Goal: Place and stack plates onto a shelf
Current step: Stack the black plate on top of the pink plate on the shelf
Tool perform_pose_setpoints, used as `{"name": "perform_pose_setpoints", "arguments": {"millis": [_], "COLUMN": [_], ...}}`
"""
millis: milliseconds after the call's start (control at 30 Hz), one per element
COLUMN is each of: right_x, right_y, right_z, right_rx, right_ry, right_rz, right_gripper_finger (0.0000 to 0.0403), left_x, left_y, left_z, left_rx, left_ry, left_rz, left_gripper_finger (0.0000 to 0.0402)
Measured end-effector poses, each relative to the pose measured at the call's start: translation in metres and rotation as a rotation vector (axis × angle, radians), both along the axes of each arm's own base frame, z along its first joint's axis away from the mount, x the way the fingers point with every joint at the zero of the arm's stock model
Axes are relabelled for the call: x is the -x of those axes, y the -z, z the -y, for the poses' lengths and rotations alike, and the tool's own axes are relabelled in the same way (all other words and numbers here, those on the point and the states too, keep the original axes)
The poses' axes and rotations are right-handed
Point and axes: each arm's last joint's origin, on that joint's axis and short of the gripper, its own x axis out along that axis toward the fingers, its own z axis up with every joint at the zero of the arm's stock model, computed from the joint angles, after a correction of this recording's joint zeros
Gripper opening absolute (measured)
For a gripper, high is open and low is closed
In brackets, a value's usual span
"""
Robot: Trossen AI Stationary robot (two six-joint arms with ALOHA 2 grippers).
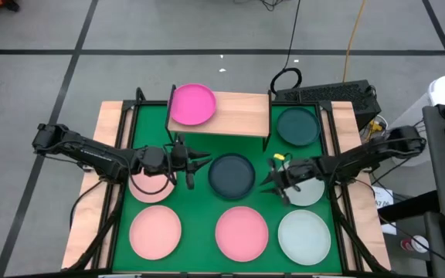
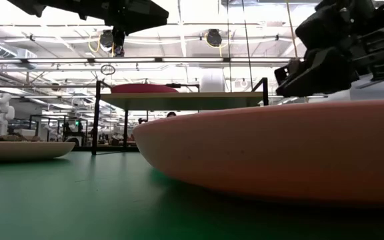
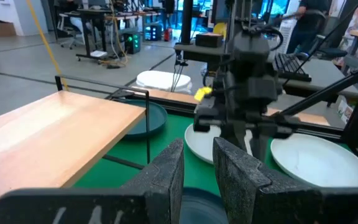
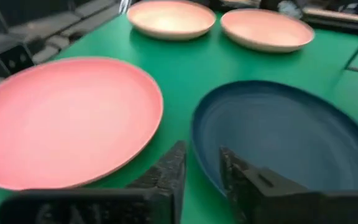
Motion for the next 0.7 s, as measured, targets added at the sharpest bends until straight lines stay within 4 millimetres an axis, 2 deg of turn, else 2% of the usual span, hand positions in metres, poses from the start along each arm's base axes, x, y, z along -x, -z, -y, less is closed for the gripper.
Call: {"name": "perform_pose_setpoints", "arguments": {"millis": [200,300,433,700], "right_x": [-0.026,-0.037,-0.043,-0.044], "right_y": [-0.001,0.001,0.012,0.027], "right_z": [-0.007,-0.007,-0.007,-0.005], "right_rx": [0.073,0.160,0.239,0.304], "right_ry": [-0.037,-0.027,-0.045,-0.017], "right_rz": [-0.096,-0.164,-0.213,-0.278], "right_gripper_finger": [0.0126,0.0129,0.0127,0.0126], "left_x": [0.000,0.000,0.001,0.033], "left_y": [0.000,0.000,0.001,-0.025], "left_z": [0.000,0.000,0.000,-0.006], "left_rx": [0.000,0.000,0.010,0.005], "left_ry": [-0.005,-0.005,-0.006,-0.034], "left_rz": [0.000,0.000,-0.017,0.009], "left_gripper_finger": [0.0093,0.0093,0.0093,0.0093]}}
